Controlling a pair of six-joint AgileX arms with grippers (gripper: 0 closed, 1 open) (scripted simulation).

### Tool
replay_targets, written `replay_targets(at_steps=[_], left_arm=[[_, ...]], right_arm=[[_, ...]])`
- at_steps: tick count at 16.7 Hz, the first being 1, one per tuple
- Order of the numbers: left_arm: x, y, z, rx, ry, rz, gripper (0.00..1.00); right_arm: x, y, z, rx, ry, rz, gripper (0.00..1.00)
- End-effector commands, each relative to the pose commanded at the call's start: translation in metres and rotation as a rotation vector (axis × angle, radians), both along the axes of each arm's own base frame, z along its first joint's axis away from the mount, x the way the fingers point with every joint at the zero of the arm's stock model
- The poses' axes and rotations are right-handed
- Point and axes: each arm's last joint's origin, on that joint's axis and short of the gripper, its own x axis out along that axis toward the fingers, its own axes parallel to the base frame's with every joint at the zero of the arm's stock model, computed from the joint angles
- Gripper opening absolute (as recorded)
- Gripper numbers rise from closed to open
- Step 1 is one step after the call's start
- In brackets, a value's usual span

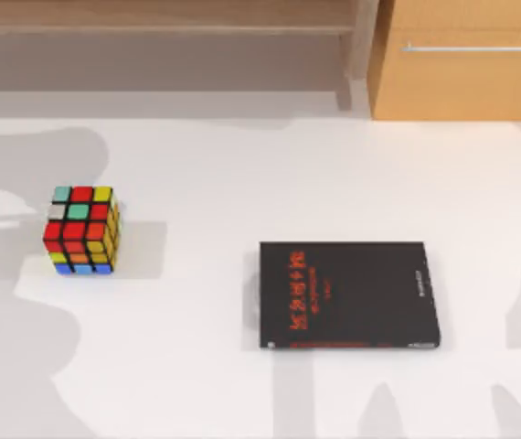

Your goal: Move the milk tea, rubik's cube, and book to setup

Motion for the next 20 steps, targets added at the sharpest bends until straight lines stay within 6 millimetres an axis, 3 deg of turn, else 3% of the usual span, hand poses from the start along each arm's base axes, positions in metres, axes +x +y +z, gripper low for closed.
replay_targets(at_steps=[3,7,13,20], left_arm=[[-0.014,0.024,-0.038,-0.012,0.062,-0.022,0.00],[-0.026,0.037,-0.075,-0.039,0.141,-0.068,0.00],[-0.025,0.037,-0.078,-0.035,0.143,-0.080,0.00],[-0.026,0.038,-0.102,-0.038,0.145,-0.078,0.00]], right_arm=[[0.000,0.000,0.000,0.000,0.000,0.000,1.00],[0.000,0.000,0.000,0.000,0.000,0.000,1.00],[0.000,0.000,0.000,0.000,0.000,0.000,1.00],[0.000,0.000,0.000,0.000,0.000,0.000,1.00]])
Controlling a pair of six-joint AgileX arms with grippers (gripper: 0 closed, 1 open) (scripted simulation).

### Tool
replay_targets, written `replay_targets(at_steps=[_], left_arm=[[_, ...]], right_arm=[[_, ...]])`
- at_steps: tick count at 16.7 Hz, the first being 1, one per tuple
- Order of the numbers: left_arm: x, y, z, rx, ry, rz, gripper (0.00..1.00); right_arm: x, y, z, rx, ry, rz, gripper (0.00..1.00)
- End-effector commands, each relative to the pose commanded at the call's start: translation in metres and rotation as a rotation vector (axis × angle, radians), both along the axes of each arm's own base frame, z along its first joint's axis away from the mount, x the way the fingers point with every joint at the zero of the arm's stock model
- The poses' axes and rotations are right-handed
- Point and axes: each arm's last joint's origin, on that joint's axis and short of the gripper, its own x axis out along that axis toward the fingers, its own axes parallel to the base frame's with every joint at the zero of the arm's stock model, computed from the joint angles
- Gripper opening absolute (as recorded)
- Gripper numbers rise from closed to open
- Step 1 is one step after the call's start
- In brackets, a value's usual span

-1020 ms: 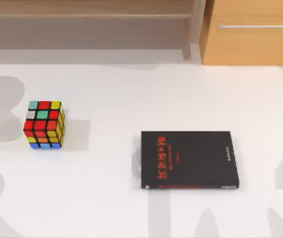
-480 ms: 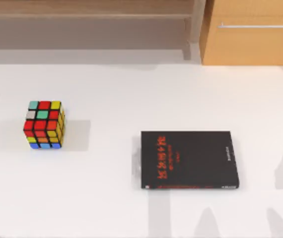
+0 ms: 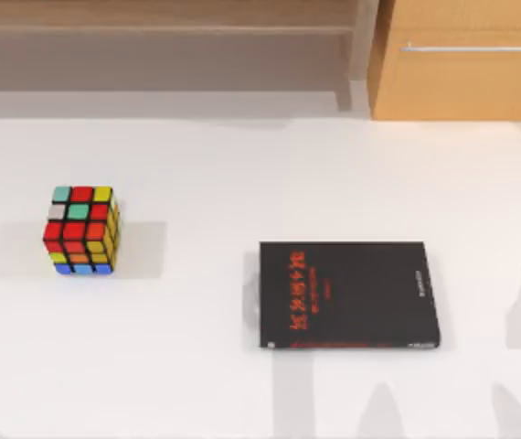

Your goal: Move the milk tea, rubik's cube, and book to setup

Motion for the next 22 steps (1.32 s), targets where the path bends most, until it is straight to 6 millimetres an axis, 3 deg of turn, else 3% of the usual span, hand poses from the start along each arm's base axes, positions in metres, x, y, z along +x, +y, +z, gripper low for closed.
replay_targets(at_steps=[6,19,22], left_arm=[[-0.0006,-0.0001,-0.0064,0.000,0.001,0.000,0.00],[-0.0006,-0.0001,-0.0064,0.000,0.001,0.000,0.98],[-0.0006,-0.0001,-0.0064,0.000,0.001,0.000,1.00]], right_arm=[[0.0000,0.0000,0.0000,0.000,0.000,0.000,1.00],[0.0000,0.0000,0.0000,0.000,0.000,0.000,1.00],[0.0000,0.0000,0.0000,0.000,0.000,0.000,1.00]])
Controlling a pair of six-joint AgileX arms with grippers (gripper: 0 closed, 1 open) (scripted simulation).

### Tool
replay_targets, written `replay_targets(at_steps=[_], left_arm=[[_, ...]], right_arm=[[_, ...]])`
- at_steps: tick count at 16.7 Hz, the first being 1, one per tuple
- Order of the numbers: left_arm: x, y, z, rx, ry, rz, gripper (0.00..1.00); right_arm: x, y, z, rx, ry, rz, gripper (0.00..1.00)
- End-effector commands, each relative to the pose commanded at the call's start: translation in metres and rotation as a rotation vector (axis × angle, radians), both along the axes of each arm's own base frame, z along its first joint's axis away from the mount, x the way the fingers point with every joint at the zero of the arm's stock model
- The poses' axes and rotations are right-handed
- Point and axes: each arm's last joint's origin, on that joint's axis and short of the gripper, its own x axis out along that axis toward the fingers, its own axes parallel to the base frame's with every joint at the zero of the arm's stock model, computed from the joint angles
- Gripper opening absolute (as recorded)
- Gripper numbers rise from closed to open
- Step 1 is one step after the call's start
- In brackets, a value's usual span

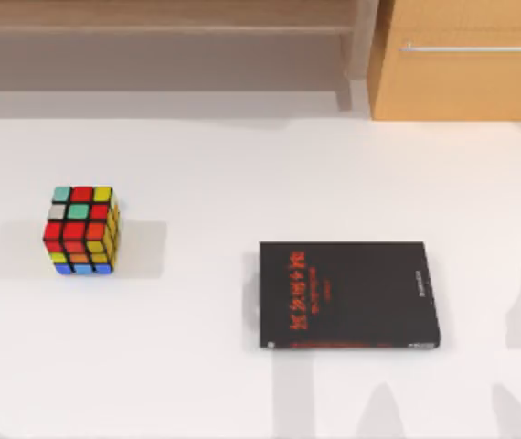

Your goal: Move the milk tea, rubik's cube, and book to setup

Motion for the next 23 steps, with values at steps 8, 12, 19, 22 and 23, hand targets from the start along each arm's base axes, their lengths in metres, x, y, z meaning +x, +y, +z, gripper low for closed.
replay_targets(at_steps=[8,12,19,22,23], left_arm=[[-0.005,0.000,0.001,0.002,-0.003,-0.001,1.00],[-0.028,0.000,0.000,-0.001,0.001,-0.001,1.00],[-0.032,-0.001,0.005,-0.012,0.015,-0.005,1.00],[-0.039,0.000,0.034,0.005,-0.006,-0.002,1.00],[-0.042,0.000,0.042,0.007,-0.009,0.002,1.00]], right_arm=[[0.000,0.000,0.000,0.000,0.000,0.000,1.00],[0.000,0.000,0.000,0.000,0.000,0.000,1.00],[0.000,0.000,0.000,0.000,0.000,0.000,1.00],[0.000,0.000,0.000,0.000,0.000,0.000,1.00],[0.000,0.000,0.000,0.000,0.000,0.000,1.00]])
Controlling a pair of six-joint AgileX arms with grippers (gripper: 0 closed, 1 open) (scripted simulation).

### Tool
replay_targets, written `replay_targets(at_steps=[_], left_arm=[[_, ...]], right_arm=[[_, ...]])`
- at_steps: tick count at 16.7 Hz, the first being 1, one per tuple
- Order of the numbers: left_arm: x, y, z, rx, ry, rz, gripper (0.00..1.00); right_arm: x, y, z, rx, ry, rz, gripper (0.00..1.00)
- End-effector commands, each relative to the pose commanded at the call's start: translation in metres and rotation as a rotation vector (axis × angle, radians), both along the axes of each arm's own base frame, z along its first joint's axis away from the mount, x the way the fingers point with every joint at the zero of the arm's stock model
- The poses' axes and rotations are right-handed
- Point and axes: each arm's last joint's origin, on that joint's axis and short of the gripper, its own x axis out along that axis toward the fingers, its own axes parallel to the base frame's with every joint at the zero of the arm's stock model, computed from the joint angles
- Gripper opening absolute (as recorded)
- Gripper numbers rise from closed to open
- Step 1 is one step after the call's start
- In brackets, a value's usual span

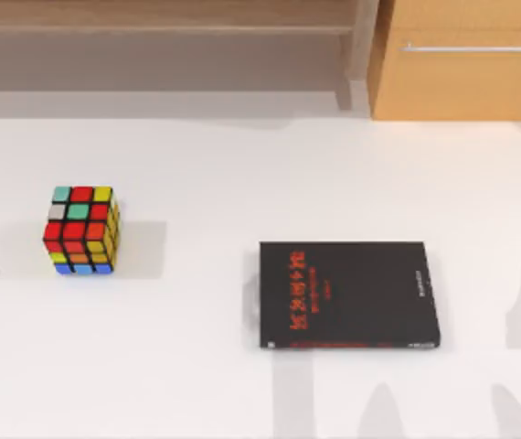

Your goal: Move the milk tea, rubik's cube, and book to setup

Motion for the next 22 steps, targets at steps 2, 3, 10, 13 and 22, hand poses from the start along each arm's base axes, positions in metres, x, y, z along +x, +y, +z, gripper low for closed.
replay_targets(at_steps=[2,3,10,13,22], left_arm=[[-0.005,0.000,0.007,-0.005,0.007,-0.001,1.00],[-0.006,-0.001,0.007,-0.009,0.011,-0.006,1.00],[0.007,-0.001,0.028,0.027,-0.014,-0.017,1.00],[0.034,-0.009,0.060,0.050,-0.015,-0.043,1.00],[0.127,-0.115,0.108,-0.154,0.488,-0.159,1.00]], right_arm=[[0.000,0.000,0.000,0.000,0.000,0.000,1.00],[0.000,0.000,0.000,0.000,0.000,0.000,1.00],[0.000,0.000,0.000,0.000,0.000,0.000,1.00],[0.000,0.000,0.000,0.000,0.000,0.000,1.00],[0.000,0.000,0.000,0.000,0.000,0.000,1.00]])
